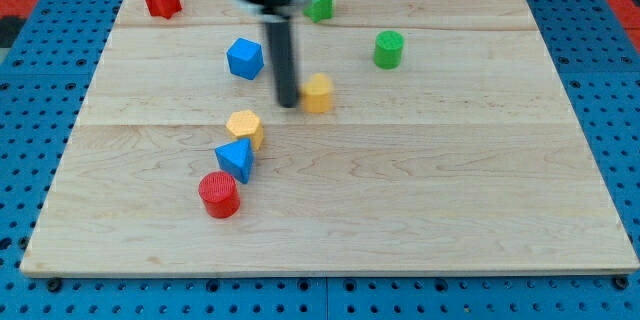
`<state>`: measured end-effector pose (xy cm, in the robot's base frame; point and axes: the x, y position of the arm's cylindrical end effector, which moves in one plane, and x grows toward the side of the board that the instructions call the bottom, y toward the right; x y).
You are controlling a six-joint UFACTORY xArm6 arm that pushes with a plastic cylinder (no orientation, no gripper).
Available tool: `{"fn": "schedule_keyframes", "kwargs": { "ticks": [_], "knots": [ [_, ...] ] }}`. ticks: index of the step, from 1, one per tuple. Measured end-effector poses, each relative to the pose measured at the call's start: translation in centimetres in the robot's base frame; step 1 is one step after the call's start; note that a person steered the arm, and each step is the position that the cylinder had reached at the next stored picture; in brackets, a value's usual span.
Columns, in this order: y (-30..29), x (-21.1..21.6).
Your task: Push the yellow heart towards the top right of the board
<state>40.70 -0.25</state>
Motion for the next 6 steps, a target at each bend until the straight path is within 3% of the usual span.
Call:
{"fn": "schedule_keyframes", "kwargs": {
  "ticks": [1, 3, 6],
  "knots": [
    [9.9, 0.5],
    [9.9, -5.4],
    [16.9, -15.4]
  ]
}}
